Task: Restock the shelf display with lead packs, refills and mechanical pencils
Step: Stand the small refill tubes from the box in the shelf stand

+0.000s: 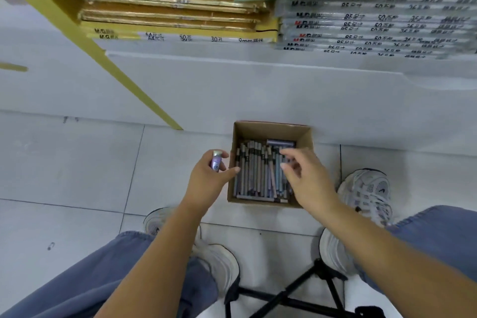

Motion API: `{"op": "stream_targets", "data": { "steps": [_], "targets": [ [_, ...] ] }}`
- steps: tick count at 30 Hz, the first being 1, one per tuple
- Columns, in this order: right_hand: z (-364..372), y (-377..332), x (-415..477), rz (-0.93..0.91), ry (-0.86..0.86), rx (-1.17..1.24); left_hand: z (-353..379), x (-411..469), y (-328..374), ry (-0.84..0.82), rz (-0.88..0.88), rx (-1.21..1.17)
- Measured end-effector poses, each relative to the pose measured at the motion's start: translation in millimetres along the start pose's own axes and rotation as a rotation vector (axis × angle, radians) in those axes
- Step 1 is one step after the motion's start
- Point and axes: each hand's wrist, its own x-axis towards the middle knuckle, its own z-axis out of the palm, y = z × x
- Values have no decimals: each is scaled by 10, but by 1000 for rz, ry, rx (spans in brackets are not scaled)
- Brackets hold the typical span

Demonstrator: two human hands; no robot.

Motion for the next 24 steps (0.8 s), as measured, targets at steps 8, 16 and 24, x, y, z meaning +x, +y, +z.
{"op": "stream_targets", "data": {
  "steps": [8,16,24],
  "targets": [
    [711,199,604,417,98,136,-35,32,-174,-79,-92,-74],
    [899,368,685,372,134,11,-10,95,-270,-122,-90,-33],
    [929,422,755,385,85,73,-8,76,-275,-98,-105,-25]
  ]
}}
